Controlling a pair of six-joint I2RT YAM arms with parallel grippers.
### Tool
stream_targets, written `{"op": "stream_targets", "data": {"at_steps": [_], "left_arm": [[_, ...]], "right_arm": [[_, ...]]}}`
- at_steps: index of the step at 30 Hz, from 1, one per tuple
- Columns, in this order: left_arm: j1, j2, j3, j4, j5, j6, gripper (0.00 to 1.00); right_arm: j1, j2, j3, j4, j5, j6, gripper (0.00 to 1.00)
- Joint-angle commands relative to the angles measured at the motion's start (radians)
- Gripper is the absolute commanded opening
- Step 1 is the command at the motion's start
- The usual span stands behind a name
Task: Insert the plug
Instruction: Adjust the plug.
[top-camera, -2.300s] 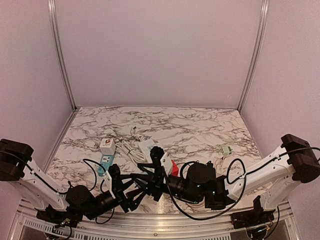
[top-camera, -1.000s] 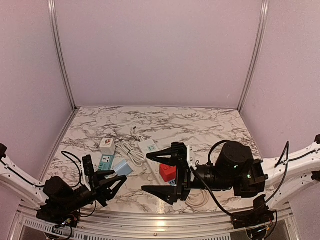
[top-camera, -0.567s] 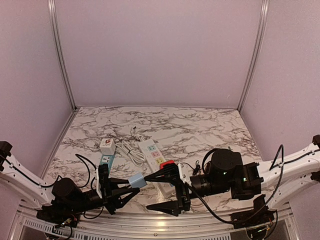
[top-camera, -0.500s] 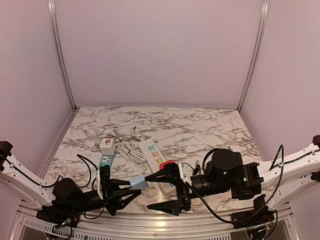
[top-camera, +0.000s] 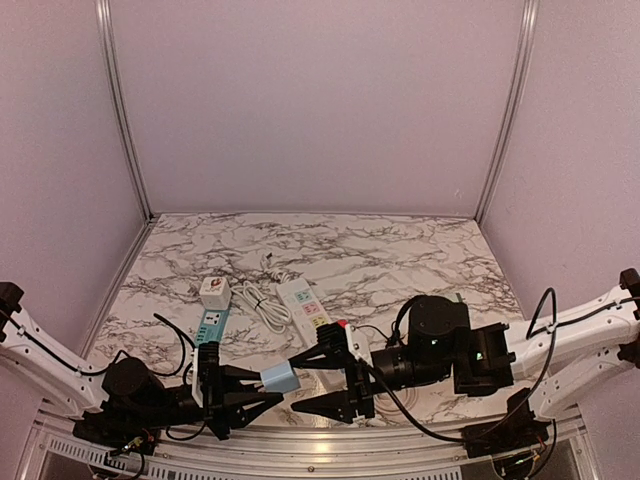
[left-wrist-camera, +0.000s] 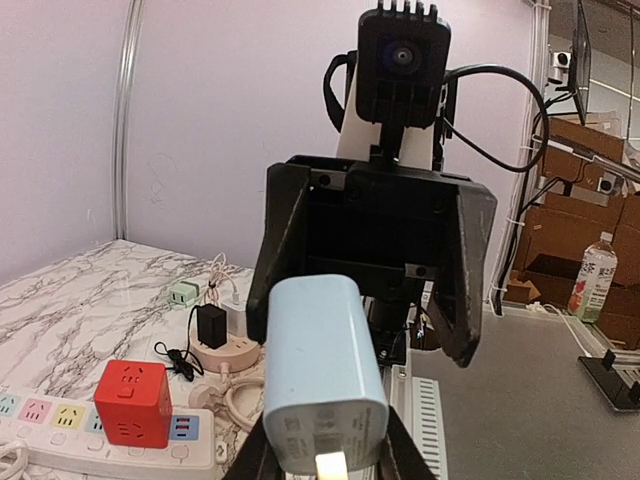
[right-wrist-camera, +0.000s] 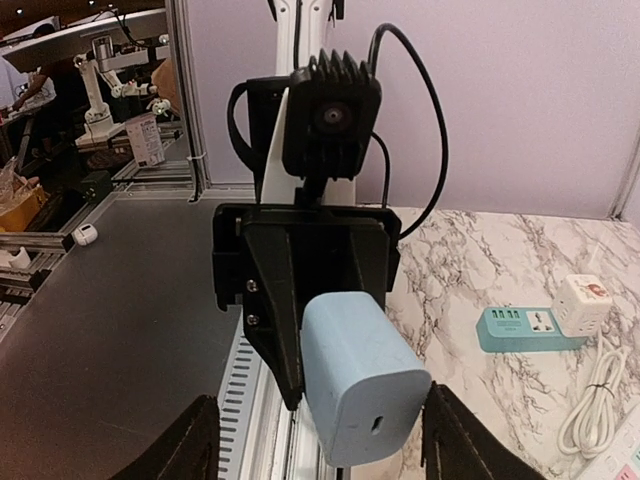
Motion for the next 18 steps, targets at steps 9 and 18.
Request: {"op": "stream_targets", "data": {"at_steps": [9, 18], "left_arm": [[-0.009, 0.026, 0.014, 0.032, 0.000, 0.023, 0.00], [-0.009, 0.287, 0.093, 0.078, 0.008, -0.006, 0.00]], "right_arm": [[-0.012, 0.015, 0.038, 0.001, -0.036, 0.036, 0.44], [-0.012, 0.035, 0.051, -0.023, 0.004, 0.027, 0.27]]}}
